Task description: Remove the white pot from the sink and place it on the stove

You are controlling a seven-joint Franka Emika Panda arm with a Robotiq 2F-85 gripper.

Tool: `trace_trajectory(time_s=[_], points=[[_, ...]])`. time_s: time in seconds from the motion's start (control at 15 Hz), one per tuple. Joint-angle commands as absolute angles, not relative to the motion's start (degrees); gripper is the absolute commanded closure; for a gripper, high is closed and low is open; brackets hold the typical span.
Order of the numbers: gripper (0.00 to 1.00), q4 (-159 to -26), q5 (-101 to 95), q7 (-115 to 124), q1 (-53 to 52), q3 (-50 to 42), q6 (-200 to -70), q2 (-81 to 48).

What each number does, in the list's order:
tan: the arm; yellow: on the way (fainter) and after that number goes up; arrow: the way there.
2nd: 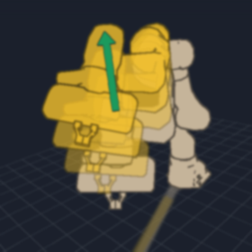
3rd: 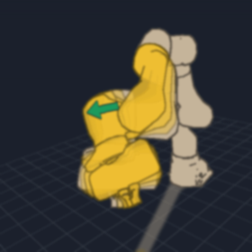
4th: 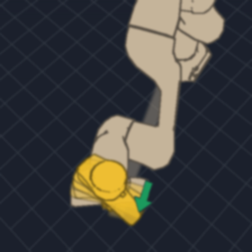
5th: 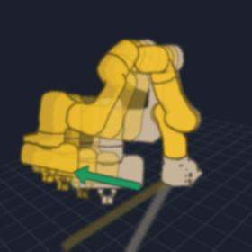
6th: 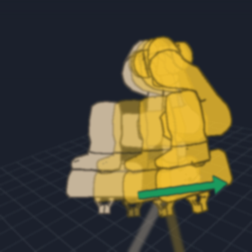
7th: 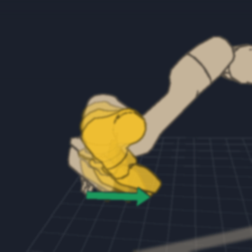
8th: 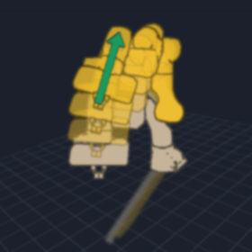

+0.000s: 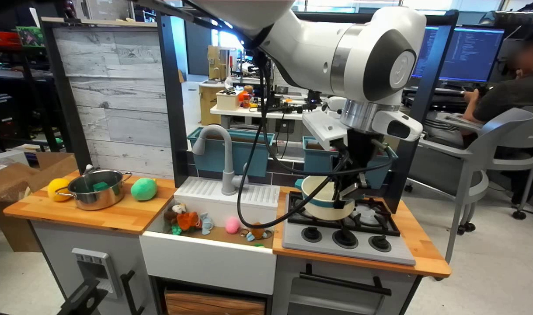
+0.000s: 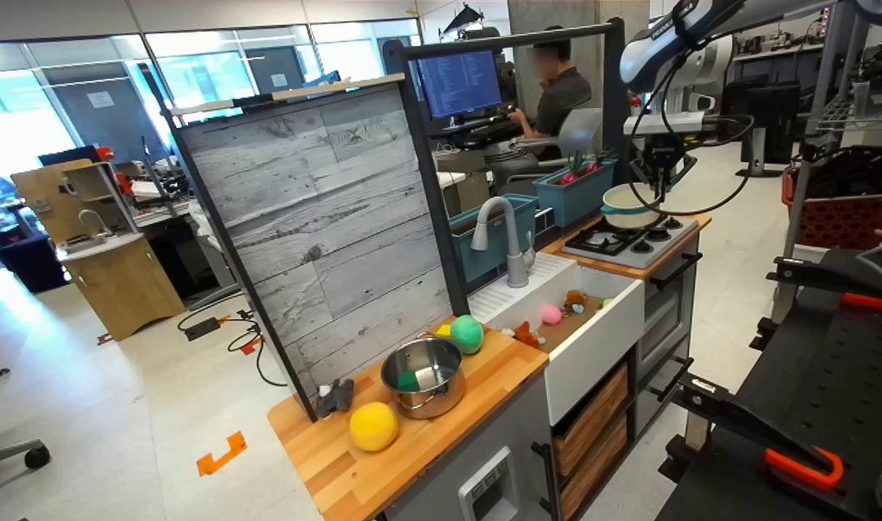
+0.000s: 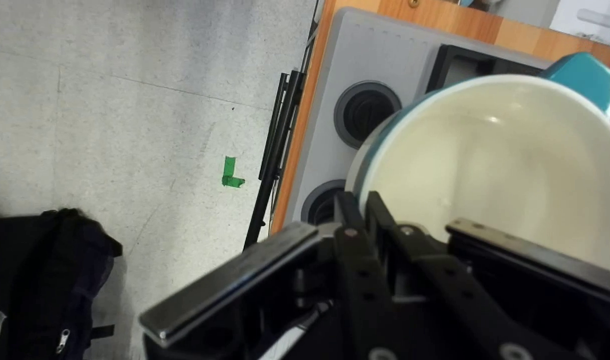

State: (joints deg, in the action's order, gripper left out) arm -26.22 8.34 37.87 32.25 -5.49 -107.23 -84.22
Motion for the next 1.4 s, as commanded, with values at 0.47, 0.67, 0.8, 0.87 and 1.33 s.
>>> trace_trajectory(time_s=[0.47,0.67,0.8,0.87,1.33], points=[[0.35,-23.54,8.52,41.61,32.37,-5.23,-103.73,-85.81],[0.16,-23.54,8.53,41.68,32.36,-5.19,-103.21,-85.82],[0.16,-23.54,8.53,41.70,32.36,-5.18,-103.20,-85.82],[0.16,-23.54,8.53,41.70,32.36,-5.18,-103.19,-85.82],[0.16,-23.54,8.53,41.71,32.36,-5.18,-103.19,-85.82]])
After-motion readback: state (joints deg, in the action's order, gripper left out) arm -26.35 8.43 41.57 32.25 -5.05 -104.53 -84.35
